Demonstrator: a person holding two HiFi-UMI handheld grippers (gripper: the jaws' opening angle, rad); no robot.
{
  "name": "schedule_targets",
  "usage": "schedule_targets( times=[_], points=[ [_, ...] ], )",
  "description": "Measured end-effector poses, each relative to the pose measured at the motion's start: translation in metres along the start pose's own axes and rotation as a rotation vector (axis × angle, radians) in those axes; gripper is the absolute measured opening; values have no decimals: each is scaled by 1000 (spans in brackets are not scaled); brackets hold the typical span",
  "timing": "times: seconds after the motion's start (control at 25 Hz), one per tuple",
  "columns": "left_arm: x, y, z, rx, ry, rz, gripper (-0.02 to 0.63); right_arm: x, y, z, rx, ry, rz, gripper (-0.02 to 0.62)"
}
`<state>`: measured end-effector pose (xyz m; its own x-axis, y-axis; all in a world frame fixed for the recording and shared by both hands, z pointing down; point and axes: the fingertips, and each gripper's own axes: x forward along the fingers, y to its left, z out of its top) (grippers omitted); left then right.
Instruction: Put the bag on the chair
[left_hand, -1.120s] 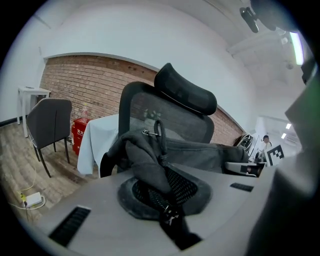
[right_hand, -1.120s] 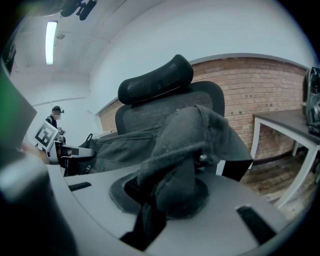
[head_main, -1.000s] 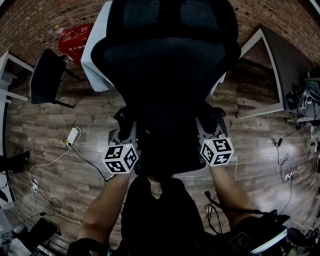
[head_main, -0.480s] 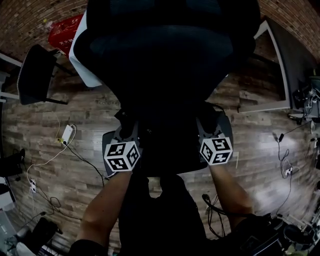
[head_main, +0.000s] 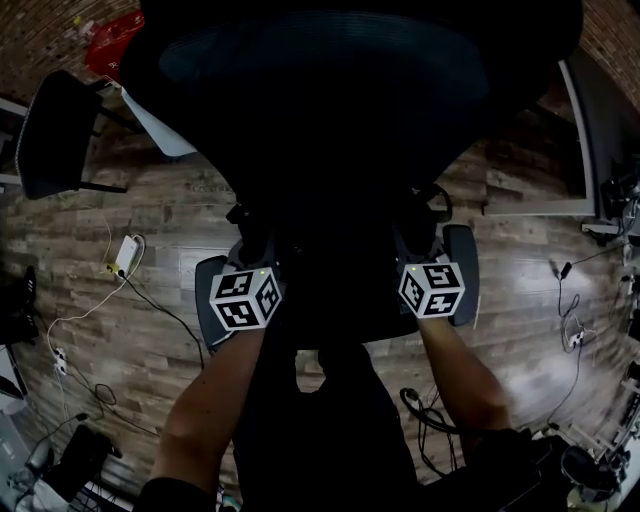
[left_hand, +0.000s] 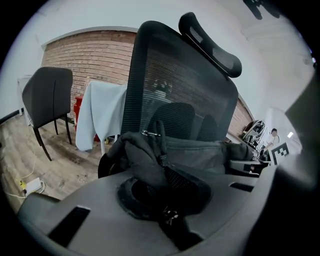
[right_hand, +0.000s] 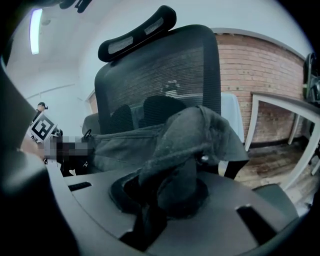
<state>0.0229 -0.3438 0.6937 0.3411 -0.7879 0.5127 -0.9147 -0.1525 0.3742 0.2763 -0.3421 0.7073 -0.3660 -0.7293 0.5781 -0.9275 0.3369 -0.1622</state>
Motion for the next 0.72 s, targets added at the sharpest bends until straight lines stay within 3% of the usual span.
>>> schedule_targets(
  times=[0.72],
  points=[
    [42, 27, -41, -6, 53, 51, 40, 56, -16, -45, -28, 67, -21, 64]
  ],
)
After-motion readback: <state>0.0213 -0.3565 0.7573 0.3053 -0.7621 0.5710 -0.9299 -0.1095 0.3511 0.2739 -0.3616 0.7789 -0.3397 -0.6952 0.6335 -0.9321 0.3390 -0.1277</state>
